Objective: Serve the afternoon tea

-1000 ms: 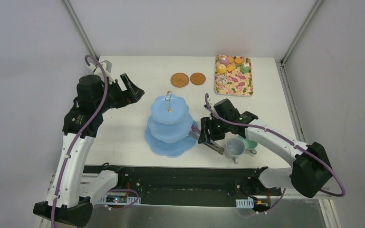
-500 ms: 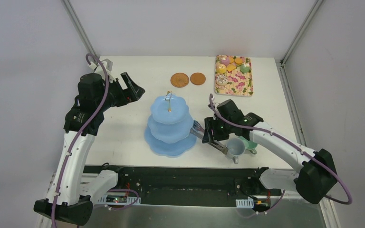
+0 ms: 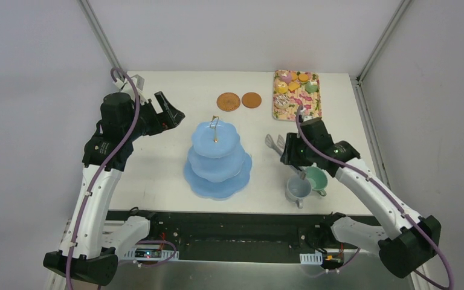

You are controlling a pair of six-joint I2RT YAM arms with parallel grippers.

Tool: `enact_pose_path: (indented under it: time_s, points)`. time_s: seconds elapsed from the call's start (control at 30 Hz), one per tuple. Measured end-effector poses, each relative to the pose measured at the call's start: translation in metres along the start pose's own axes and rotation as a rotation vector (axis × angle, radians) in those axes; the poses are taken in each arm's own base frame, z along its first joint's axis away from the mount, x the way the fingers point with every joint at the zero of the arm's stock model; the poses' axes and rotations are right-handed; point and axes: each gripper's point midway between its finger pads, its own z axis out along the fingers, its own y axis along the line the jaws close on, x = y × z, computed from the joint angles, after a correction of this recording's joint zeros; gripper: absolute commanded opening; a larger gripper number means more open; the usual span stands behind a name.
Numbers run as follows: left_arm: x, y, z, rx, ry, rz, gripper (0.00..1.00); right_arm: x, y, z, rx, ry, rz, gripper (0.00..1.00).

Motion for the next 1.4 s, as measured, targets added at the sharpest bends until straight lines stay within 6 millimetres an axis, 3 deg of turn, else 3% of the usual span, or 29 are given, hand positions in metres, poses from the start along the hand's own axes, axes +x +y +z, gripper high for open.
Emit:
enact_pose_path:
  time_s: [0.13,0.3,0.5,1.0,1.4]
  points:
    - [-0.001,-0.001,0.001,0.003,-0.005,0.001,0.85,-0.034,-0.046,0.012,0.157,-0.027,0.139,0.47]
    - [-0.003,-0.002,0.002,0.007,-0.012,0.003,0.85,-0.102,-0.097,0.027,0.248,-0.072,0.298,0.48]
    - [-0.003,-0.001,0.002,0.006,-0.012,0.003,0.86,-0.145,-0.118,0.05,0.221,-0.059,0.338,0.53]
    - [-0.001,0.003,-0.001,-0.014,-0.005,0.008,0.86,-0.164,-0.121,0.107,0.118,0.023,0.362,0.57]
    - [-0.001,0.004,0.0,-0.019,-0.007,0.008,0.86,-0.183,-0.114,0.133,0.086,0.02,0.309,0.6]
